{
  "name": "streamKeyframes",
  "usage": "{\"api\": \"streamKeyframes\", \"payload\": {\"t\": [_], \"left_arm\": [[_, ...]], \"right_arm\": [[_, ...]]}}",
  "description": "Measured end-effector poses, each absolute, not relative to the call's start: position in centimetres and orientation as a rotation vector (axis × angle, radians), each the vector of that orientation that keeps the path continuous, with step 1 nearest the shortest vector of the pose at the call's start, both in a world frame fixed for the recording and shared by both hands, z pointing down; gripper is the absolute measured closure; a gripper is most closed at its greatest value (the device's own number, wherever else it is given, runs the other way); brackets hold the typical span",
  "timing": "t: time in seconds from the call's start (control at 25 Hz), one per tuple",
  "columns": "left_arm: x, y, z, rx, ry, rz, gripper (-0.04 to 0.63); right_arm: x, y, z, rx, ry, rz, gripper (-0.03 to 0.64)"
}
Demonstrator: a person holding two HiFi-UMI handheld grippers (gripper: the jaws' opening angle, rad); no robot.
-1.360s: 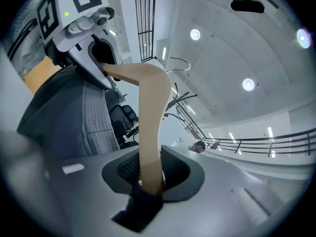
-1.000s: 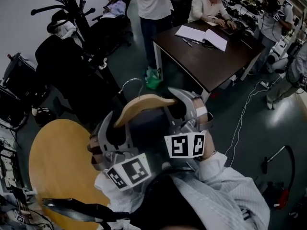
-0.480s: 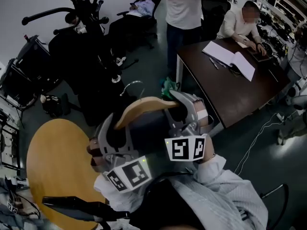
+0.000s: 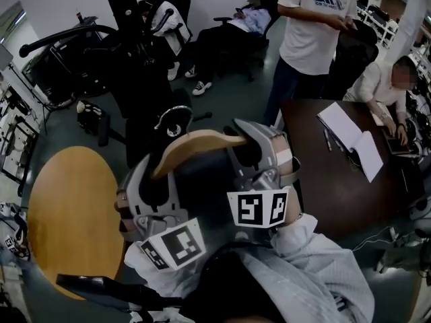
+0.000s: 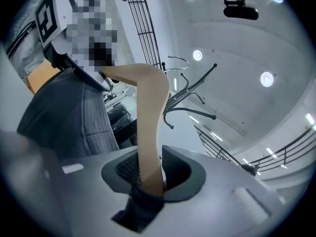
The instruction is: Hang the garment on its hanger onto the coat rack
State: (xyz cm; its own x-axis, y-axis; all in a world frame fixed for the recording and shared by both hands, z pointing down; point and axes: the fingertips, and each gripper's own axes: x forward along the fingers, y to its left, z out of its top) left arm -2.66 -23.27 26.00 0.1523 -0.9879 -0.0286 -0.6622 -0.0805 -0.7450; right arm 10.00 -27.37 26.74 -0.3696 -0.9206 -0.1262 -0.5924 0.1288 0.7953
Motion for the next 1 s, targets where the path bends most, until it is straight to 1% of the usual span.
{"api": "streamKeyframes", "payload": {"t": [0.24, 0.48, 1.0], "left_arm": [[-2.3, -26.6, 24.6, -1.758, 1.682, -0.703, 0.486], [-5.1, -29.1, 22.7, -1.734, 1.697, -0.689, 0.486], [-5.8, -35.0, 23.2, -1.735, 1.650, -0.690, 0.486]], "right_arm": [[9.9, -31.9, 24.8, 1.395, -2.103, -1.194, 0.516], [7.2, -34.6, 22.9, 1.407, -2.114, -1.219, 0.511], [6.6, -40.1, 23.7, 1.437, -2.113, -1.180, 0.508]]}}
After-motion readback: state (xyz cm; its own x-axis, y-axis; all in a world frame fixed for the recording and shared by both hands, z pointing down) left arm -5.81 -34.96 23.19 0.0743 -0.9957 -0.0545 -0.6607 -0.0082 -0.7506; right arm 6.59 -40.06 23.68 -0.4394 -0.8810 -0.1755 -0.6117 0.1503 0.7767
